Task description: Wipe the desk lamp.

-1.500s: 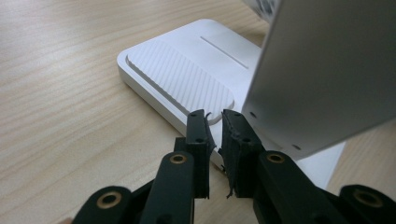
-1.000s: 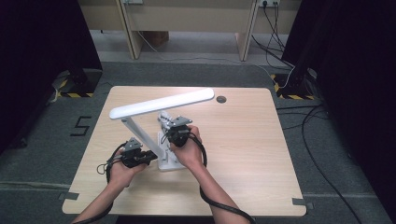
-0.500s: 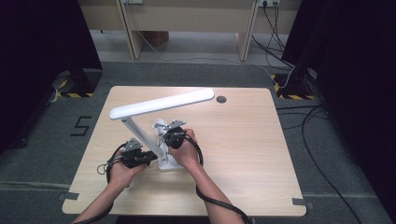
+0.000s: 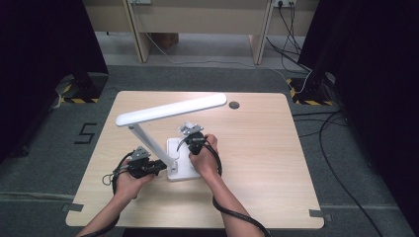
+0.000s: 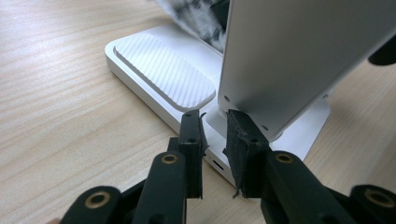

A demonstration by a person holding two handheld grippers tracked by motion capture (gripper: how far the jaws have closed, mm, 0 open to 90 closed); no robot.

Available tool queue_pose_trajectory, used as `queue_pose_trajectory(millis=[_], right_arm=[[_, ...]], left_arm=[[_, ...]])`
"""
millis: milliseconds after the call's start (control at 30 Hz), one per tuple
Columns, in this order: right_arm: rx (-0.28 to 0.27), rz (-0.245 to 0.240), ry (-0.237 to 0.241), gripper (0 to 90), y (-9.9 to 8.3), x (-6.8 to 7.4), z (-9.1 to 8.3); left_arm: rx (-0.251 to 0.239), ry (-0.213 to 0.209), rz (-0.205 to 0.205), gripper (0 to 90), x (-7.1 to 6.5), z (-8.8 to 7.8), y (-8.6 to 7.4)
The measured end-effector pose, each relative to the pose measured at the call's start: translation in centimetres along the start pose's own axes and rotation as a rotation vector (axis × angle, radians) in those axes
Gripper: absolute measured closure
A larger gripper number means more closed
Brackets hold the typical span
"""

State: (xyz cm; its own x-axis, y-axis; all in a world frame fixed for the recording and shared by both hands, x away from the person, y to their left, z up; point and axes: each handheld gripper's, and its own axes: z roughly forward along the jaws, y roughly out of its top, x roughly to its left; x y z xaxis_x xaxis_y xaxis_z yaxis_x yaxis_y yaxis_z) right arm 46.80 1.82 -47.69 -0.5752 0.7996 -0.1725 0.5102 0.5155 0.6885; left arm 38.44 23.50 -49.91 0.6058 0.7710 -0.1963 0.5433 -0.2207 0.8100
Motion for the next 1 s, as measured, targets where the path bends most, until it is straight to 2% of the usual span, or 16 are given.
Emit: queue_pose_trajectory(millis=[100, 233, 267, 300, 333, 433, 467, 533, 567, 600, 667, 800, 867, 900, 933, 1000], right_arm=[[-0.005, 0.021, -0.004, 82.0, 0.3, -0.3, -0.2], [-0.102, -0.006, 0.101, 80.9, 1.7, 0.3, -0.2], [-0.102, -0.006, 0.101, 80.9, 1.7, 0.3, -0.2], [-0.134, -0.011, 0.168, 80.4, 2.4, 0.8, 0.1], [-0.134, -0.011, 0.168, 80.4, 2.4, 0.8, 0.1], [-0.146, -0.047, 0.229, 80.2, 3.5, 1.8, 1.0], [-0.139, -0.030, 0.248, 80.0, 3.6, 2.0, 1.3], [-0.123, -0.028, 0.276, 80.0, 3.9, 2.4, 1.8], [-0.116, -0.044, 0.284, 80.0, 4.0, 2.5, 2.2], [-0.102, -0.030, 0.290, 80.1, 4.0, 2.7, 2.4], [-0.090, -0.057, 0.296, 80.1, 4.1, 2.8, 2.9], [-0.067, -0.073, 0.292, 80.3, 4.1, 2.9, 3.3], [-0.056, -0.072, 0.254, 80.4, 4.0, 2.7, 3.4], [-0.056, -0.072, 0.254, 80.4, 4.0, 2.7, 3.4], [-0.040, -0.049, 0.233, 80.5, 3.7, 2.5, 3.3], [-0.041, -0.059, 0.214, 80.5, 3.5, 1.9, 3.2]], left_arm=[[0.000, -0.001, 0.000, 75.4, 0.0, 0.0, 0.0], [0.003, 0.000, 0.003, 75.5, 0.0, 0.0, 0.0], [0.003, 0.000, 0.003, 75.5, 0.0, 0.0, 0.0], [0.003, 0.000, 0.002, 75.5, 0.0, 0.0, 0.0], [0.004, 0.000, 0.003, 75.5, 0.0, 0.0, 0.0], [0.002, -0.001, 0.001, 75.5, 0.0, 0.0, 0.0], [0.002, -0.001, 0.003, 75.5, 0.0, 0.0, 0.0], [0.000, -0.003, 0.004, 75.5, 0.0, 0.0, 0.0], [0.001, -0.004, 0.004, 75.5, 0.0, 0.0, 0.0], [0.001, -0.004, 0.004, 75.5, 0.1, 0.1, -0.1], [0.002, -0.004, 0.005, 75.5, 0.0, 0.1, 0.0], [0.002, -0.004, 0.002, 75.4, 0.0, 0.1, 0.0], [0.001, -0.004, 0.003, 75.3, 0.0, 0.0, 0.0], [0.001, -0.004, 0.005, 75.2, 0.1, 0.0, 0.0], [0.002, -0.003, 0.007, 75.2, 0.1, 0.0, 0.0], [0.001, -0.001, 0.009, 75.2, 0.0, 0.0, 0.0]])
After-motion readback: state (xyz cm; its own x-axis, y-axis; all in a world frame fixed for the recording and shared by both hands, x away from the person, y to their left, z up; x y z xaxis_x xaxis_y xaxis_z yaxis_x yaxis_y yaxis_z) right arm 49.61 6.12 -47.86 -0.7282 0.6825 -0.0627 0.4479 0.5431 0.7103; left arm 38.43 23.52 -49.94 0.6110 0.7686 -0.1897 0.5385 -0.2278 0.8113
